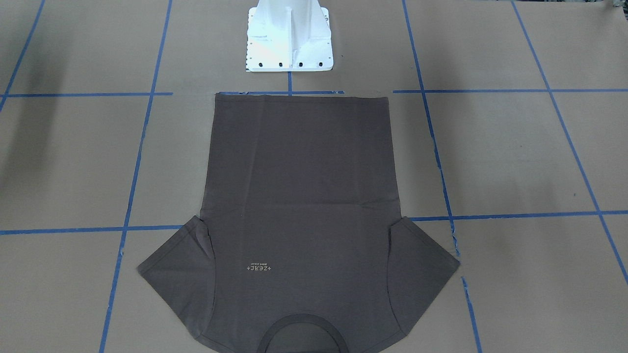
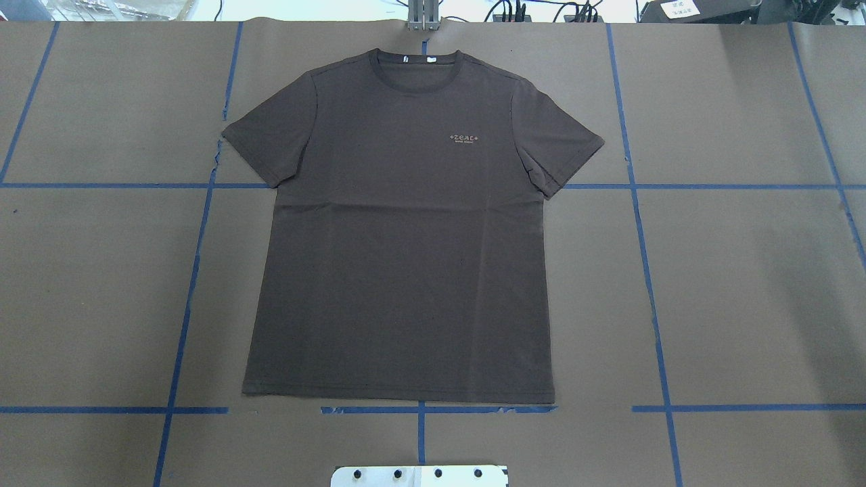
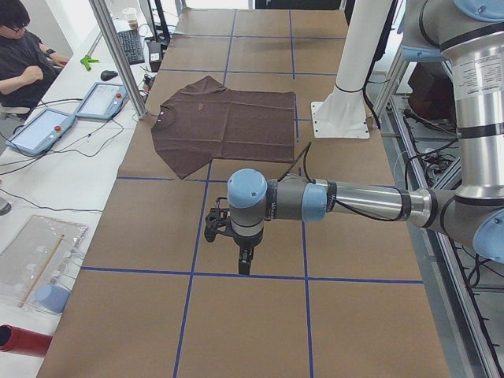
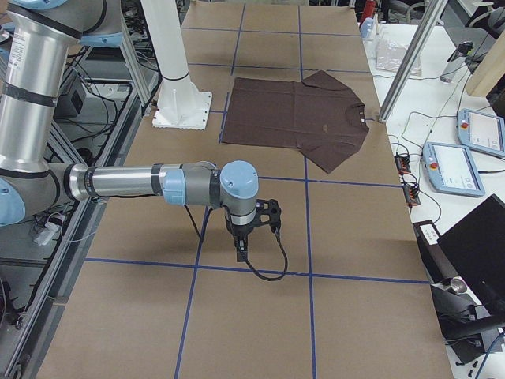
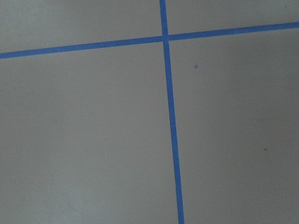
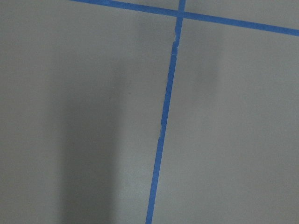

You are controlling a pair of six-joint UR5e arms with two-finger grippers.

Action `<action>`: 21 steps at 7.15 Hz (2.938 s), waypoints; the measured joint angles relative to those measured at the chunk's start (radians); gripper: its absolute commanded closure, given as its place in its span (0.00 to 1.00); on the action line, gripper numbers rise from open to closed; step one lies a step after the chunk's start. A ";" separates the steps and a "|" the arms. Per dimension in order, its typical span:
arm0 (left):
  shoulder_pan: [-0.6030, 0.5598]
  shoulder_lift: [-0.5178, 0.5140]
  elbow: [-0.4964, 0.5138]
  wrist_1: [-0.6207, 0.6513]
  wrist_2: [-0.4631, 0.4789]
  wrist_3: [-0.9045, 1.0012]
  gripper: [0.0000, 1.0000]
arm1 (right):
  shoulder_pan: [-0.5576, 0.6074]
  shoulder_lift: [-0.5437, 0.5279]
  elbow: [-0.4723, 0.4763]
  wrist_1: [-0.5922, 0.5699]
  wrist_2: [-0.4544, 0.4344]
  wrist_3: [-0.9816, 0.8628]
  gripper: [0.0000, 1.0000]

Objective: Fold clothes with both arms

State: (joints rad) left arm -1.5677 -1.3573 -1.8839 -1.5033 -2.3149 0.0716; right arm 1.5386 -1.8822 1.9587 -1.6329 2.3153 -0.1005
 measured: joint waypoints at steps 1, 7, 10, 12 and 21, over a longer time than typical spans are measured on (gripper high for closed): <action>0.000 0.001 -0.011 0.001 -0.001 0.000 0.00 | 0.000 0.002 0.001 0.003 0.001 0.002 0.00; 0.002 -0.063 -0.028 -0.296 -0.010 -0.003 0.00 | -0.014 0.231 -0.175 0.405 0.020 0.018 0.00; 0.001 -0.172 0.154 -0.616 -0.015 -0.082 0.00 | -0.028 0.306 -0.228 0.468 0.095 0.169 0.00; 0.001 -0.177 0.161 -0.640 -0.017 -0.107 0.00 | -0.121 0.374 -0.264 0.596 0.088 0.401 0.00; 0.000 -0.161 0.164 -0.672 -0.017 -0.107 0.00 | -0.716 0.811 -0.649 0.825 -0.532 1.143 0.35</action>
State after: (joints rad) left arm -1.5677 -1.5187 -1.7198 -2.1751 -2.3316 -0.0358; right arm 0.8222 -1.0717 1.3099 -0.8080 1.7829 1.0425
